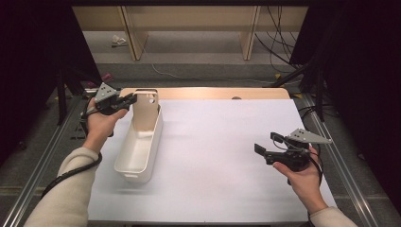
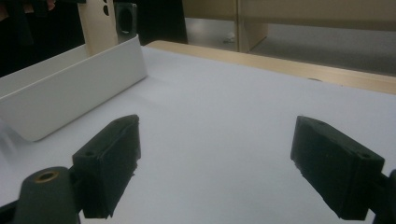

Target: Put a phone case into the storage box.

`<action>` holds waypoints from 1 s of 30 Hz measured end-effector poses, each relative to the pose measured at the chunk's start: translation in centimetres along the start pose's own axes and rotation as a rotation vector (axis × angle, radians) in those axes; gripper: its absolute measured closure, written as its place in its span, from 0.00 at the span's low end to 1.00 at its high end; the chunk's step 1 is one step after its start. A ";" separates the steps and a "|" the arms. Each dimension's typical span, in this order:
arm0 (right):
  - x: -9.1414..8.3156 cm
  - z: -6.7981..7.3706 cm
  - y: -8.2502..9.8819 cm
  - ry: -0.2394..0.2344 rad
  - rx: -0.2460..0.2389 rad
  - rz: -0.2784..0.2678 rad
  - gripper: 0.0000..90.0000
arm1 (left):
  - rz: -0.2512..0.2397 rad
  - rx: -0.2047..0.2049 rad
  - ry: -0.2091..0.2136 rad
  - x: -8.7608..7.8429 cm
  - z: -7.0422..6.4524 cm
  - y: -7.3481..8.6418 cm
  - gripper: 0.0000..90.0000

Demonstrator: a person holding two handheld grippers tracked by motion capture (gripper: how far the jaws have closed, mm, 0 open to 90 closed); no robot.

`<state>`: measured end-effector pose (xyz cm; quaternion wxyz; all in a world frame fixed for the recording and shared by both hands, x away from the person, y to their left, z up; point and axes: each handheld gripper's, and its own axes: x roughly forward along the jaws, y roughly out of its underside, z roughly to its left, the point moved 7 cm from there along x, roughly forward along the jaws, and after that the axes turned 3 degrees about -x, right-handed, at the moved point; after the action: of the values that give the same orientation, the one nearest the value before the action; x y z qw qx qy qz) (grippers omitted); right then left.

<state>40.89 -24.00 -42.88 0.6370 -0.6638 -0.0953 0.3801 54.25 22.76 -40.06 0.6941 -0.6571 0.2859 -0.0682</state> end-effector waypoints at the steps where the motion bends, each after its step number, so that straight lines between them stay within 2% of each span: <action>1: 0.0 0.0 0.0 0.000 0.001 0.001 0.19 | 0.002 -0.001 0.001 0.1 0.0 0.1 0.92; 30: 0.0 0.0 0.0 0.000 0.003 0.003 0.19 | 0.021 -0.018 0.006 0.9 0.6 1.5 0.92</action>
<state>40.90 -24.00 -42.93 0.6374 -0.6630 -0.0941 0.3812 54.84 23.02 -41.79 0.6879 -0.6602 0.2955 -0.0604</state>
